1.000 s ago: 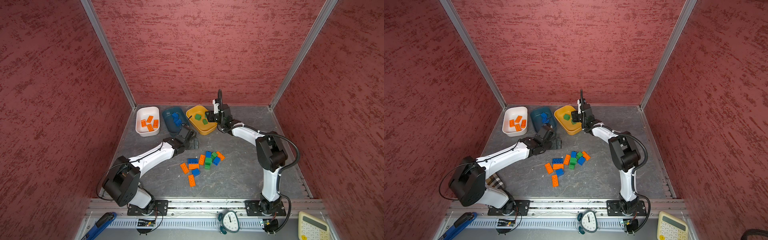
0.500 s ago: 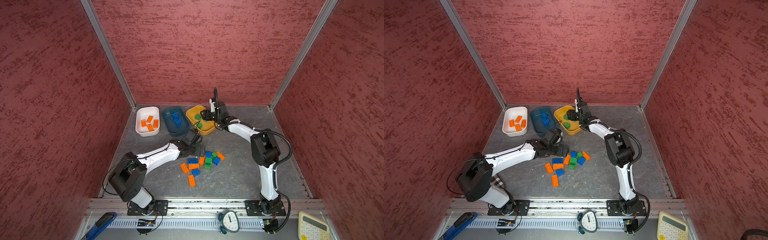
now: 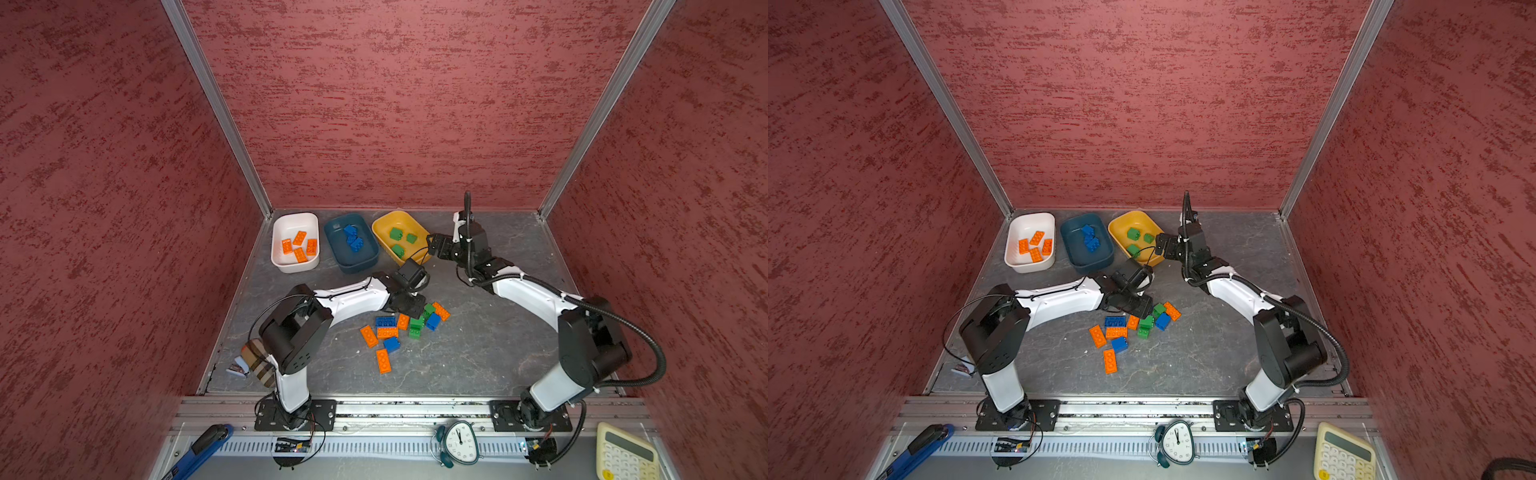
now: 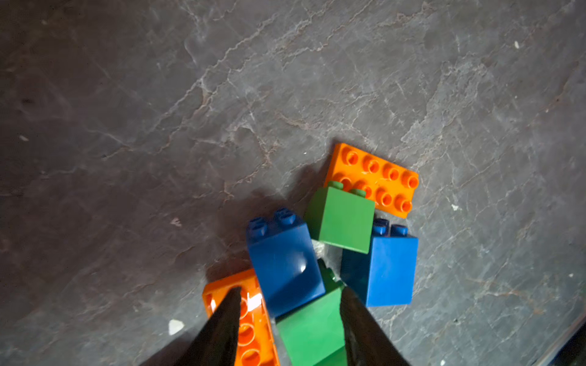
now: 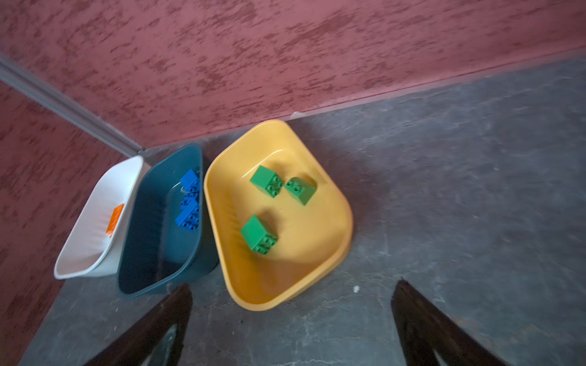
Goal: Sort the legos into containers by color
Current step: 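Open right gripper over yellow bin while left gripper grasps a blue brick at pile, then carry blue brick into teal bin and open left gripper while right gripper returns to pile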
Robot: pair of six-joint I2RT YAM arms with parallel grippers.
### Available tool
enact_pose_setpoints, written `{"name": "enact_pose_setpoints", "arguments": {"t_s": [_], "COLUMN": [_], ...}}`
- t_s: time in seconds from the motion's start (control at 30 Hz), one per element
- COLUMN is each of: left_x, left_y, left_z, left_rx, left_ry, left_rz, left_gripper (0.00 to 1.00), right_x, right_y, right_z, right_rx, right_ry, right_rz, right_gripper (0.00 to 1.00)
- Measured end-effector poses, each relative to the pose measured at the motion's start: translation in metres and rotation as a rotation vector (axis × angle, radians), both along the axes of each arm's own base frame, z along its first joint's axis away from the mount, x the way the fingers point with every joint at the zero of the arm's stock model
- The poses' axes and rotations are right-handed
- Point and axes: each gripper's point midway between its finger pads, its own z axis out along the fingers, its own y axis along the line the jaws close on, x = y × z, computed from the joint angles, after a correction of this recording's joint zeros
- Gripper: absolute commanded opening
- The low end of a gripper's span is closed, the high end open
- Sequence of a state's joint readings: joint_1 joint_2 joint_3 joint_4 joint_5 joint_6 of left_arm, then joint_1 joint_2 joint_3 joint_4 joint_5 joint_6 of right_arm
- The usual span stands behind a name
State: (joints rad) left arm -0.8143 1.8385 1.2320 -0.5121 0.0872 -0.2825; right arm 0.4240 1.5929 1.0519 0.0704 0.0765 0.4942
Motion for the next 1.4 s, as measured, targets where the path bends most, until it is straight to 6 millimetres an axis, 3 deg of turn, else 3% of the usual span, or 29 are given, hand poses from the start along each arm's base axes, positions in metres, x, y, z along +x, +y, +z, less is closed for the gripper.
{"name": "enact_pose_setpoints", "arguments": {"t_s": [0.17, 0.27, 0.53, 0.67, 0.8, 1.2, 1.4], "left_x": [0.005, 0.005, 0.016, 0.019, 0.016, 0.018, 0.028], "left_y": [-0.005, -0.010, -0.022, -0.022, -0.014, -0.008, 0.009], "left_z": [-0.010, -0.011, -0.011, -0.012, -0.030, -0.033, -0.006], "left_rx": [0.072, 0.095, 0.129, 0.149, 0.209, 0.232, 0.171], "left_ry": [-0.003, -0.008, -0.033, -0.036, -0.016, -0.034, -0.072], "left_rz": [0.011, 0.003, 0.003, 0.010, 0.011, 0.020, 0.106], "left_gripper": [0.38, 0.36, 0.32, 0.44, 0.45, 0.22, 0.21], "right_x": [-0.008, -0.007, -0.007, -0.007, -0.007, -0.007, -0.009], "right_y": [-0.032, -0.037, -0.038, -0.037, -0.037, -0.028, -0.020], "right_z": [-0.013, -0.012, -0.011, -0.011, -0.011, -0.017, -0.017], "right_rx": [-0.016, -0.022, -0.024, -0.025, -0.026, -0.012, 0.000], "right_ry": [0.022, 0.015, 0.012, 0.013, 0.013, 0.036, 0.042], "right_rz": [-0.104, -0.127, -0.129, -0.128, -0.123, -0.081, -0.036], "right_gripper": [0.99, 0.99, 0.99, 0.99, 0.99, 0.99, 0.99]}}
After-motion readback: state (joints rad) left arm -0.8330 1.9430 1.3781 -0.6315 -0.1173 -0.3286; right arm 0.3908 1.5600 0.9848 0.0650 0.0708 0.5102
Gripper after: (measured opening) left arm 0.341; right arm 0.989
